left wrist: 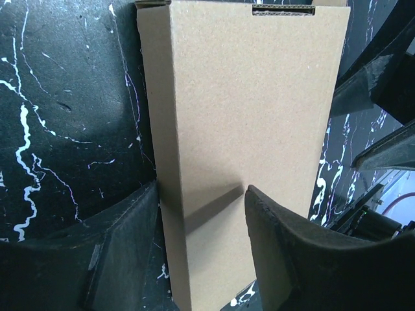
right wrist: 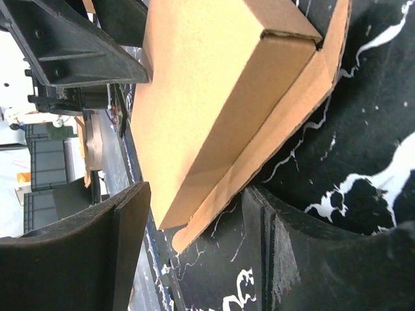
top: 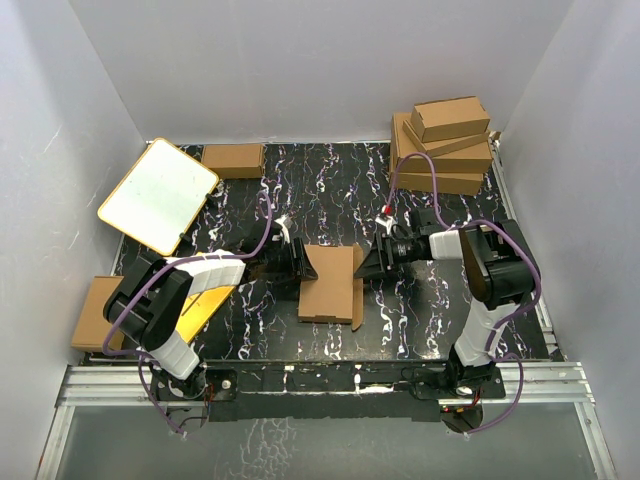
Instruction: Fold the paper box
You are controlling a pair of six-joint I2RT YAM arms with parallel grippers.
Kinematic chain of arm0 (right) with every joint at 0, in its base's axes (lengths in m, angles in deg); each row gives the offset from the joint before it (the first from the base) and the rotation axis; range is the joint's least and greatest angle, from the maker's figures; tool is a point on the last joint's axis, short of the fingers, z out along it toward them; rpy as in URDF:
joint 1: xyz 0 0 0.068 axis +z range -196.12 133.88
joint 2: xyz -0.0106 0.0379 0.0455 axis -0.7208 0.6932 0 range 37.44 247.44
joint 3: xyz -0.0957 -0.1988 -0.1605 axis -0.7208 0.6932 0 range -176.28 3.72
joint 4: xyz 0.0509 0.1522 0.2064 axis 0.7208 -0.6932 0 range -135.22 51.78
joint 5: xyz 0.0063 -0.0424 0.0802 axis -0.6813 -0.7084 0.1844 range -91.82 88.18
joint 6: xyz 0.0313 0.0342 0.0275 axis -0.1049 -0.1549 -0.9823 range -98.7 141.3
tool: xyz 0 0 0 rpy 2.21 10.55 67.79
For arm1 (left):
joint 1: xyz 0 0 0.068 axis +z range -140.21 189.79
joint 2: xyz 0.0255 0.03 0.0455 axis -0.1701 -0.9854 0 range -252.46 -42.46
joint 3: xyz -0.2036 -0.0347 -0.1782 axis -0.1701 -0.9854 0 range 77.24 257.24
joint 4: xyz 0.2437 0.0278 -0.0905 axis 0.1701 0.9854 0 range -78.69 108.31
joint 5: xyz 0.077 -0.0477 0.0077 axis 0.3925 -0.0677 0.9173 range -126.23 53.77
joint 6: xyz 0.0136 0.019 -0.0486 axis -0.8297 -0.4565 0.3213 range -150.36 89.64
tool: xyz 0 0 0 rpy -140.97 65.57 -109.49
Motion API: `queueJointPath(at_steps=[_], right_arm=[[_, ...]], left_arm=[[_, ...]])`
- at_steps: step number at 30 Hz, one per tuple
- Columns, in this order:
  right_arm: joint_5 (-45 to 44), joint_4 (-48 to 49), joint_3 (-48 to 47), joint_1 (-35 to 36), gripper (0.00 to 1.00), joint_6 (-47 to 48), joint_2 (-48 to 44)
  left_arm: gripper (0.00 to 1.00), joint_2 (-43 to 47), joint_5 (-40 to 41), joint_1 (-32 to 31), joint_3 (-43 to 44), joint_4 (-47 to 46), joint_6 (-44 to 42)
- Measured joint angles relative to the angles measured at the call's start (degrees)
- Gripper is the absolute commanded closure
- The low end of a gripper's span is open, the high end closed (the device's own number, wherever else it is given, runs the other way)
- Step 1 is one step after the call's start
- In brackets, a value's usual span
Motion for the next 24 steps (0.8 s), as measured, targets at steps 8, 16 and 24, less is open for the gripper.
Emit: queueJointPath(at_steps=[8,16,24], right_arm=[[-0.22,-4.7,-0.68,-0.5,0.46,3.78,0.02],[1.46,-6.43,-0.76,0.46,0.56,4.7,0.02],[4.15,-6.05,-1.03,2.93,0.59,3.32,0.02]], left_arm=[[0.47,0.15,-0.02,0.0,0.0,0.39,0.02],[0.5,0.15,-0.66,0.04,0.0,0.37,0.46],[0.51,-0.09,-1.27,0.35,0.0,0.35,0.74]])
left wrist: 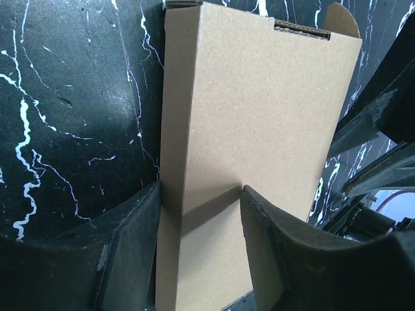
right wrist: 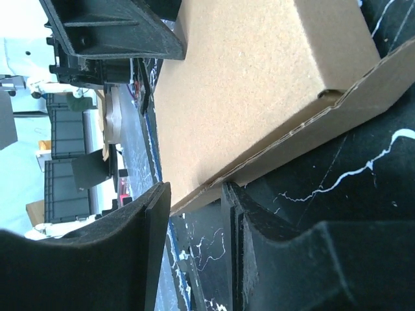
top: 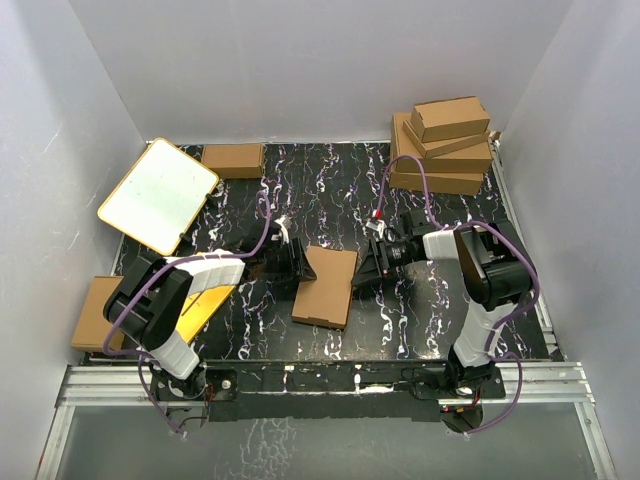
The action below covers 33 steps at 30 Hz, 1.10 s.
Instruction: Fold the paper box
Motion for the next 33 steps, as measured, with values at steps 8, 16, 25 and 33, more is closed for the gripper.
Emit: queueJointPath(at_steps=[8,16,25,33], right_arm=[[0.92,3.67,0.17,-0.24,0.59,-4.63,1.64],[0.68,3.54,0.2,-0.37,0.55,-4.04,1.9],[0.52,1.99,-0.61,-0.37,0.54,-1.33,2.51],[0.5,0.5,-0.96,-0.92,0.5,0.33,3.48]], left_arm=[[0.51,-1.81,0.09,-0.17,1.88,0.2,-0.13],[0.48,-2.34,1.16,-0.57,3.43,1.86,-1.25],[0.47,-2.64,1.33,0.0,5.11,2.73,-2.75],[0.44,-2.64,1.18,0.48,6.1,3.63,-3.85]])
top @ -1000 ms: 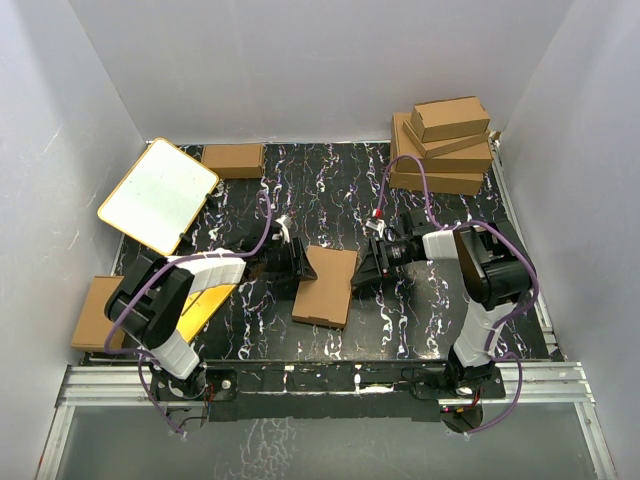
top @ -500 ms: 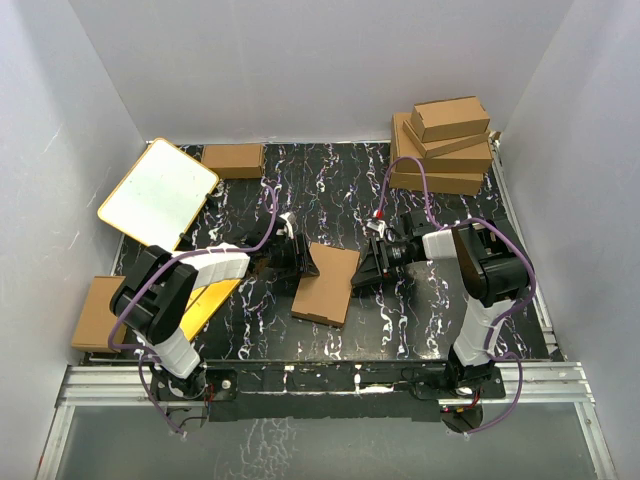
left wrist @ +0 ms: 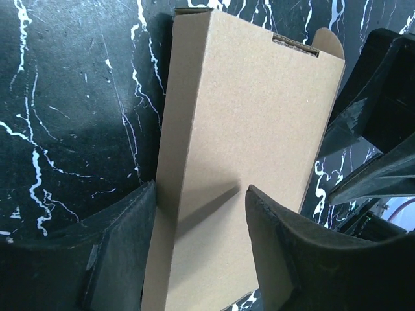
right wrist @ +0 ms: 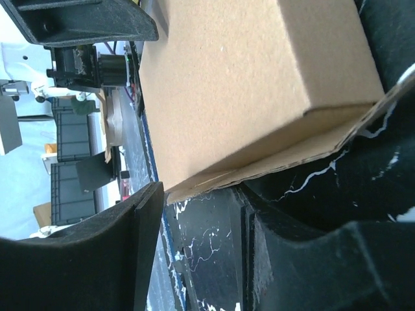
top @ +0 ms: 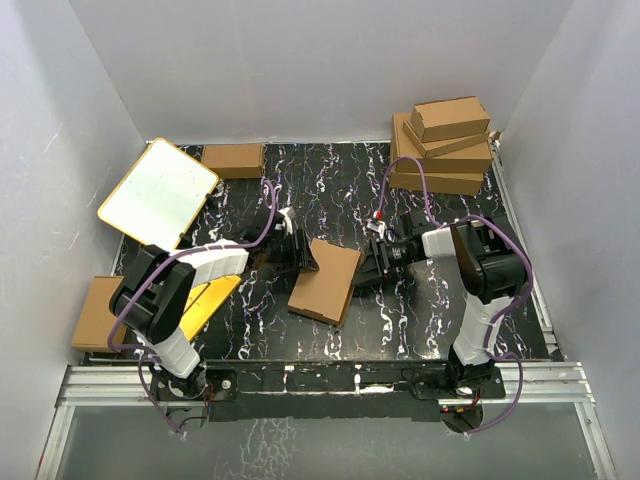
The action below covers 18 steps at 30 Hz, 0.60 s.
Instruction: Fold the paper box
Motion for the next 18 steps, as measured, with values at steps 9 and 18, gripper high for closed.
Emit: queueJointPath(at_steps=[9,18], right_arm=[[-0.55,-1.46,-0.92,-3.26,0.49,2.67,0.0],[-2.49,-2.99,-1.49,-3.67,0.5,4.35,0.13]], left_arm=[[0.34,0.09,-0.07,2.16,2.58,2.97,-1.92],[0.38,2.16,0.46,2.86,3.45,5.33,-3.89]])
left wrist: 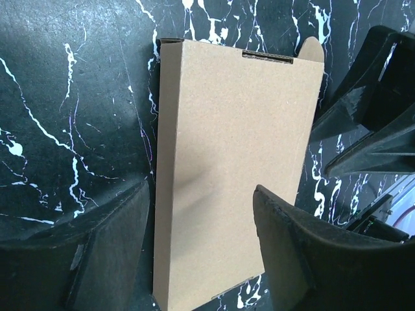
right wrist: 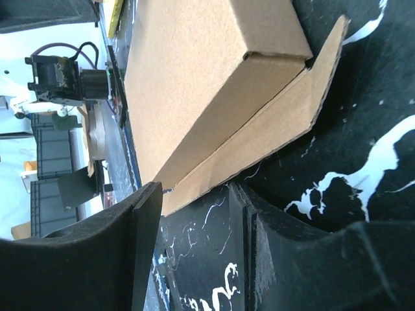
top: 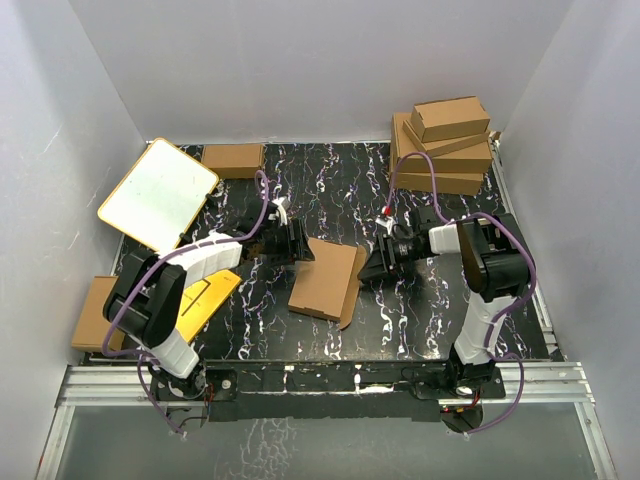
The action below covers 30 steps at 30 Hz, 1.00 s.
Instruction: Fold the paper box
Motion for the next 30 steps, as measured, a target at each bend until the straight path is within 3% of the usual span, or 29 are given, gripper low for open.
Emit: queueJointPath(at_steps=[7,18,24,30], right_arm=[[-1.07,0.72,-2.49,-0.13,0.54,-1.44,1.66],[-2.05,0.94,-6.25,2.32,0.55,-3.65,3.61],[-2.93,1.38,-6.64,3.37,0.59,-5.11,3.61],[-3.61,1.33,-6.88,3.37,0.56,-6.23,3.61]], left_arm=[[0.4,-2.75,-0.61,0.46,3.43,0.09,-1.38],[0.56,-14.08,-4.66,1.33,10.36,-0.11,-2.51],[0.57,-14.45,-5.68,1.53,10.69,-0.33,-2.45],[0.56,-15.45,-5.7,1.31,12.02,-0.24,-2.67]])
